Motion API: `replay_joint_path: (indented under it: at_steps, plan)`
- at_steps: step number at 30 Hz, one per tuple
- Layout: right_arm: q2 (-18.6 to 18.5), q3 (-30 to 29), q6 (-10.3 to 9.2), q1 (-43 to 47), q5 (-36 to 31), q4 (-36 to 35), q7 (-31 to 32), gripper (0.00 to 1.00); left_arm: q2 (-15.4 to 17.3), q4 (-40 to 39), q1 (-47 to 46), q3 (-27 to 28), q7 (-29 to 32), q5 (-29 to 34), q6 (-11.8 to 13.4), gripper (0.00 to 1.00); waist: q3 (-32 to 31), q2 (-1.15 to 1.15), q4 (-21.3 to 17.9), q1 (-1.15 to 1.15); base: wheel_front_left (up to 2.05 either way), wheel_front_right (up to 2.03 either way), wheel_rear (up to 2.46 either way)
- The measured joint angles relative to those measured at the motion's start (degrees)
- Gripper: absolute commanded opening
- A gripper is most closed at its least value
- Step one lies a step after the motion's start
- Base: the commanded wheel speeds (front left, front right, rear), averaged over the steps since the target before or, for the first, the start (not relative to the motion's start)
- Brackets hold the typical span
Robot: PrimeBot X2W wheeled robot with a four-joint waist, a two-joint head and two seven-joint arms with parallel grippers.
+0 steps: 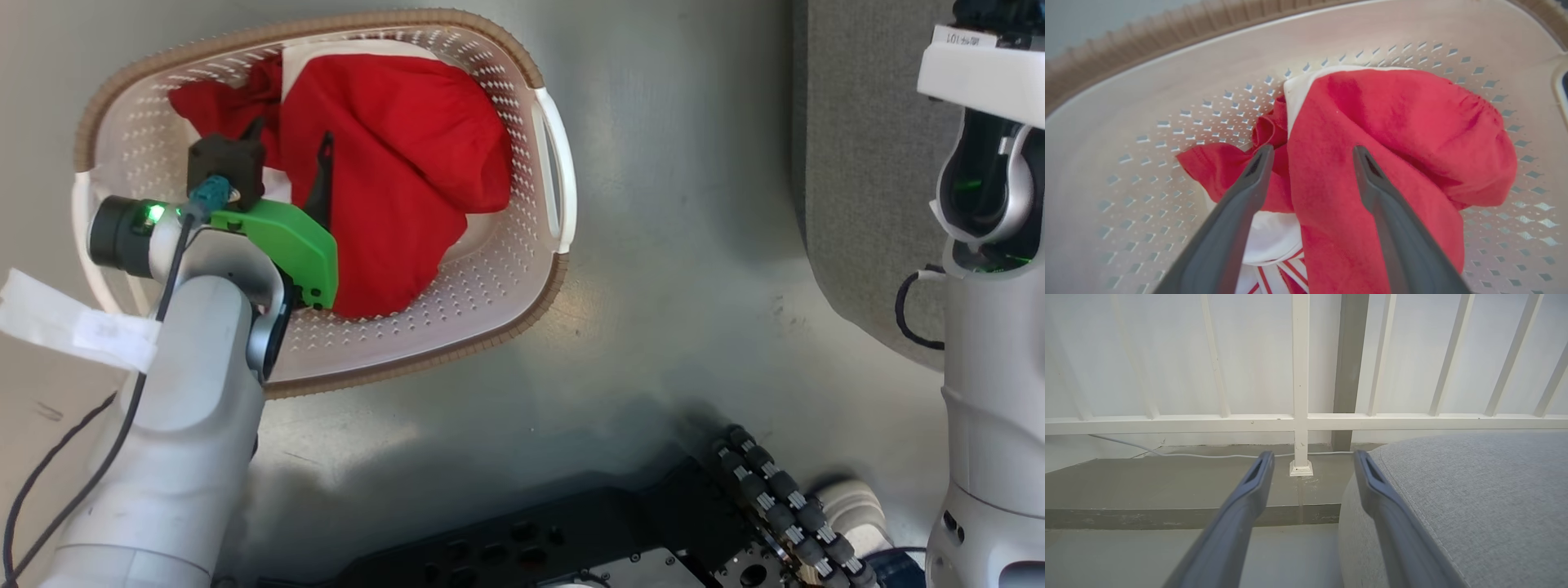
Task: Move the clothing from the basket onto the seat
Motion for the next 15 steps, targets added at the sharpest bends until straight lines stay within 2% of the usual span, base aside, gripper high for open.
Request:
replay_joint_path:
  at_steps: [15]
  plan:
    - [0.1,0.2,0.04,-1.3,0.0,0.6,0.0,1.0,1.1,6.7,-3.9,0.9,0.0,0.0,-0.6,1.0,2.3,0.0,-2.1,0.0,0.0,0.0,0.0]
